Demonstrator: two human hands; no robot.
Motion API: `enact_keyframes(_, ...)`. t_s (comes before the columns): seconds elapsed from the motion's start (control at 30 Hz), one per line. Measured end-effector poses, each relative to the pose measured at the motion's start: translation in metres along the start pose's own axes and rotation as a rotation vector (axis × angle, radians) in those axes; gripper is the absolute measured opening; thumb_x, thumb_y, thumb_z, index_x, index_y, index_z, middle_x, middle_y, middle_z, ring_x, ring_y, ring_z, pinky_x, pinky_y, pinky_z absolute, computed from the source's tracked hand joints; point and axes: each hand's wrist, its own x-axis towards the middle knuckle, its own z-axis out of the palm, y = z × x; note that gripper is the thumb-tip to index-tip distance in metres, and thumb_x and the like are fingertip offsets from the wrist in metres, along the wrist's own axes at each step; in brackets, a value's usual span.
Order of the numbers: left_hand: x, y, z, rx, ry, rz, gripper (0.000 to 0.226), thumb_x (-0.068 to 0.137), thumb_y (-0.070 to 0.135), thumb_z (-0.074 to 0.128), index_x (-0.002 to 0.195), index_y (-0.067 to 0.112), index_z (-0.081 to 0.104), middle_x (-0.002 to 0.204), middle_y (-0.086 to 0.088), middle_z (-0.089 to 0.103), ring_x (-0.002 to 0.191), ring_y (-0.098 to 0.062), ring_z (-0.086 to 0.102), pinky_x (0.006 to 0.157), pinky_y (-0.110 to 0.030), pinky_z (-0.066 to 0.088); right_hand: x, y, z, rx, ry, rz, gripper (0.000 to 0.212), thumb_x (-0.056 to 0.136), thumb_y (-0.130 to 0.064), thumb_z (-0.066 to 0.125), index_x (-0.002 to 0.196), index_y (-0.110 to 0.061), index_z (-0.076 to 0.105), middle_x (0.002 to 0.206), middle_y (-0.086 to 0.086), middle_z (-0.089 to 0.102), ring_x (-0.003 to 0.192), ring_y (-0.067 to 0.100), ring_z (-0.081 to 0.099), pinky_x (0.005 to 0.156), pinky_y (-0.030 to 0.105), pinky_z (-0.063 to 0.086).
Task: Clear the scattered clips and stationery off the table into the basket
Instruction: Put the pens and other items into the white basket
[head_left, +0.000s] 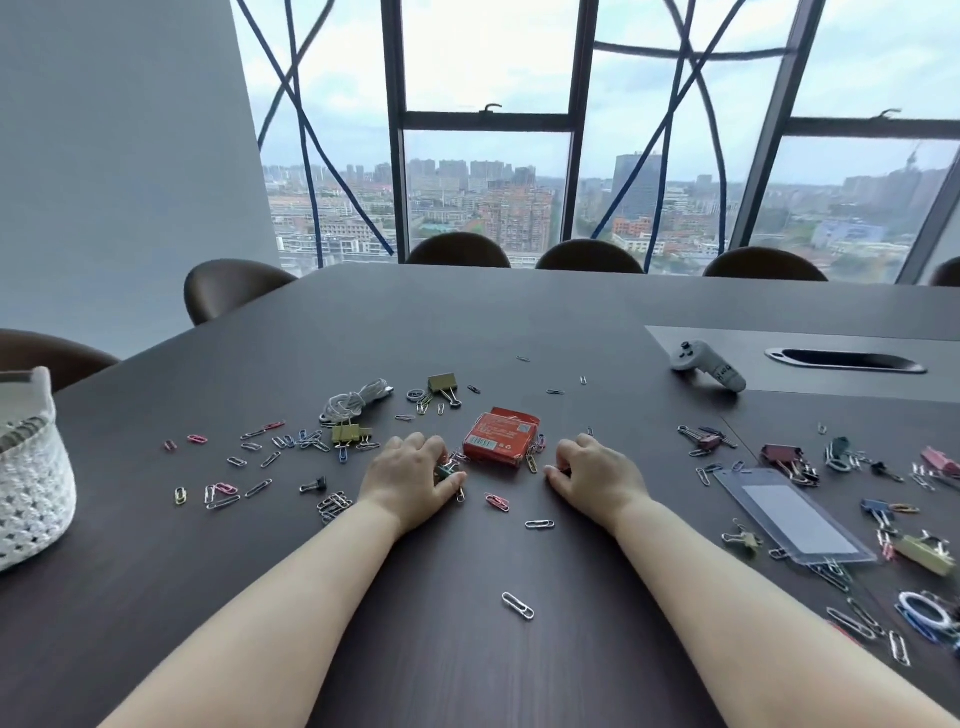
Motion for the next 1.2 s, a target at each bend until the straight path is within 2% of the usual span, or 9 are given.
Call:
enact_keyframes(0.27, -0.015, 0.000, -0.009, -0.165, 0.045, 0.018, 0.033, 0.090, 0.046, 0.050, 0.102, 0.016, 0.060, 0.107, -0.004, 0.055, 0.097, -0.027, 0.060, 0.081, -0.032, 0.046, -0.010, -0.018, -0.005, -0.183, -0.081, -0.031, 0.038, 0.099, -0.036, 0.032, 0.118, -0.005, 0.045, 0.124, 0.014, 0.051, 0.113, 0.032, 0.056, 0.090, 0.036, 0.044)
enact_keyframes(0.37, -0.029, -0.015, -0.021, -0.251, 0.098, 0.023, 0.031, 0.091, 0.039, 0.051, 0.098, 0.011, 0.064, 0.093, -0.003, 0.054, 0.090, -0.026, 0.060, 0.076, -0.031, 0.047, -0.017, -0.036, -0.012, 0.006, -0.056, -0.044, 0.032, 0.099, -0.032, 0.034, 0.109, -0.005, 0.048, 0.117, 0.013, 0.055, 0.108, 0.028, 0.055, 0.088, 0.032, 0.040)
enact_keyframes(0.5, -0.054, -0.052, -0.058, -0.355, 0.290, 0.022, 0.026, 0.091, 0.028, 0.056, 0.086, 0.004, 0.064, 0.078, 0.001, 0.049, 0.071, -0.020, 0.050, 0.069, -0.030, 0.042, -0.017, -0.091, -0.032, 0.288, 0.057, -0.109, 0.023, 0.096, -0.028, 0.044, 0.076, -0.016, 0.043, 0.090, 0.009, 0.054, 0.085, 0.025, 0.050, 0.072, 0.030, 0.034)
enact_keyframes(0.6, -0.076, -0.088, -0.104, -0.338, 0.427, -0.009, 0.025, 0.090, 0.023, 0.059, 0.080, 0.001, 0.064, 0.074, -0.005, 0.053, 0.068, -0.025, 0.051, 0.063, -0.022, 0.029, -0.011, -0.156, -0.048, 0.409, 0.114, -0.209, 0.024, 0.095, -0.028, 0.048, 0.077, -0.012, 0.045, 0.078, 0.003, 0.050, 0.076, 0.021, 0.045, 0.067, 0.028, 0.031)
enact_keyframes(0.83, -0.126, -0.205, -0.208, -0.147, 0.668, -0.160, 0.028, 0.091, 0.026, 0.055, 0.085, 0.000, 0.065, 0.084, -0.013, 0.060, 0.073, -0.024, 0.054, 0.068, -0.031, 0.042, -0.010, -0.312, -0.058, 0.645, 0.104, -0.435, 0.026, 0.094, -0.030, 0.050, 0.077, -0.011, 0.048, 0.064, -0.005, 0.044, 0.063, 0.016, 0.041, 0.064, 0.027, 0.032)
enact_keyframes(0.93, -0.139, -0.251, -0.222, -0.088, 0.606, -0.280, 0.028, 0.092, 0.029, 0.054, 0.090, 0.003, 0.064, 0.088, -0.009, 0.058, 0.080, -0.027, 0.058, 0.069, -0.035, 0.046, -0.008, -0.352, -0.051, 0.688, 0.098, -0.467, 0.025, 0.094, -0.029, 0.050, 0.075, -0.011, 0.047, 0.063, -0.007, 0.042, 0.059, 0.011, 0.038, 0.063, 0.026, 0.029)
enact_keyframes(1.03, -0.147, -0.285, -0.217, -0.097, 0.323, -0.371, 0.024, 0.089, 0.035, 0.057, 0.094, 0.012, 0.064, 0.092, -0.002, 0.059, 0.091, -0.024, 0.059, 0.073, -0.031, 0.044, -0.006, -0.374, -0.043, 0.742, 0.102, -0.470, 0.025, 0.094, -0.028, 0.050, 0.075, -0.011, 0.048, 0.062, -0.008, 0.043, 0.057, 0.005, 0.038, 0.056, 0.026, 0.030)
enact_keyframes(1.1, -0.152, -0.299, -0.213, -0.104, 0.172, -0.392, 0.029, 0.085, 0.045, 0.058, 0.097, 0.019, 0.066, 0.107, -0.001, 0.063, 0.106, -0.022, 0.056, 0.087, -0.036, 0.045, -0.004, -0.384, -0.039, 0.750, 0.115, -0.485, 0.025, 0.093, -0.028, 0.051, 0.075, -0.010, 0.049, 0.063, -0.008, 0.045, 0.056, 0.004, 0.039, 0.052, 0.017, 0.031)
enact_keyframes(1.2, -0.160, -0.310, -0.214, 0.077, 0.203, -0.361, 0.038, 0.080, 0.056, 0.057, 0.092, 0.023, 0.069, 0.110, 0.000, 0.057, 0.110, -0.021, 0.046, 0.095, -0.039, 0.039, -0.002, -0.399, -0.036, 0.783, 0.114, -0.509, 0.025, 0.093, -0.027, 0.052, 0.077, -0.008, 0.052, 0.066, -0.003, 0.048, 0.057, 0.011, 0.042, 0.049, 0.013, 0.036)
